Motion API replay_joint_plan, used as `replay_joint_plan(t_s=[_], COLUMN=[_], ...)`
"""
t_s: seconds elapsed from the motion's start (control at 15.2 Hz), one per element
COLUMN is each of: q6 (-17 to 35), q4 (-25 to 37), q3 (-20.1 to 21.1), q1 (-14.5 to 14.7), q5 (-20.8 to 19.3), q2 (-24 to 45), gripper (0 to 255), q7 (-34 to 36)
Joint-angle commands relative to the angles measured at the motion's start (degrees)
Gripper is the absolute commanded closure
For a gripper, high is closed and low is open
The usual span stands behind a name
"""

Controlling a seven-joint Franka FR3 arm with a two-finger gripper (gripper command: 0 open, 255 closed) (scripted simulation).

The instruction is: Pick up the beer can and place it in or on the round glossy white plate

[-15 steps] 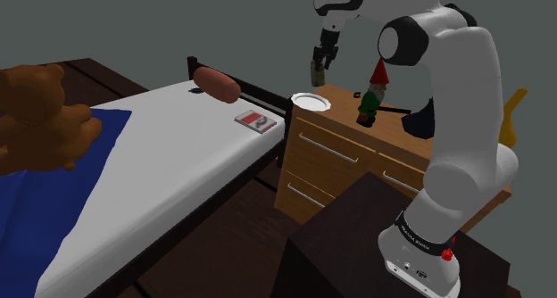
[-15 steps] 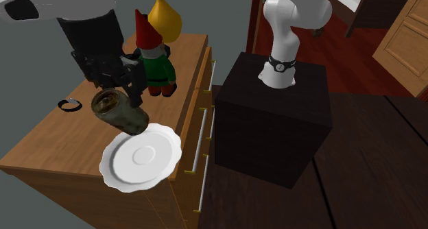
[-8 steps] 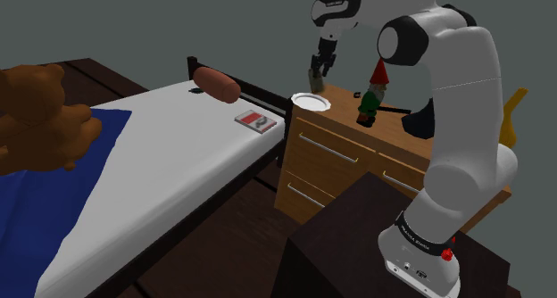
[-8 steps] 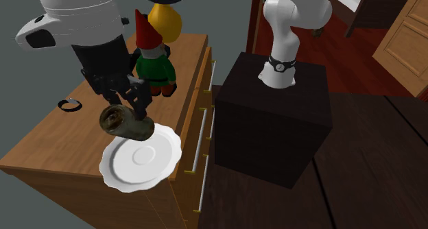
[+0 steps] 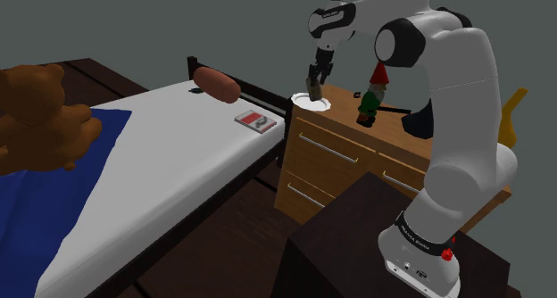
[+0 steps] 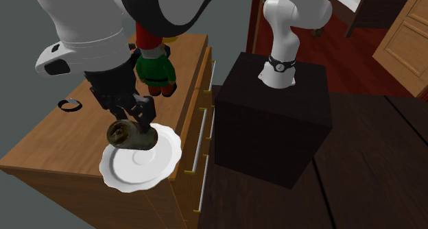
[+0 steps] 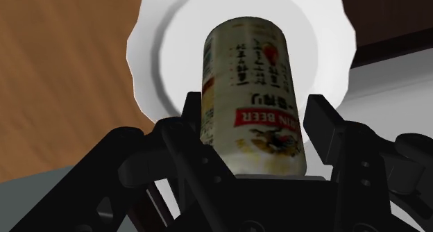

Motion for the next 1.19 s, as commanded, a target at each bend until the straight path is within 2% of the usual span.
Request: replay_joint_plan(t_s=[0.0, 0.53, 0.59, 0.92, 1.12], q6=[1.93, 1.93, 1.93, 1.93, -3.24], q4=[-1.90, -1.90, -1.89, -1.90, 2.41], q3=[0.05, 0.05, 0.05, 0.05, -0.23], q1=[0.14, 0.14, 0.14, 0.14, -0.19], q5=[0.12, 0.12, 0.12, 0.12, -0.34], q2=[0.00, 0.00, 0.02, 0.00, -0.96], gripper=[255, 255, 0, 0, 0], q7=[-0.24, -0.24, -0.24, -0.24, 0.19])
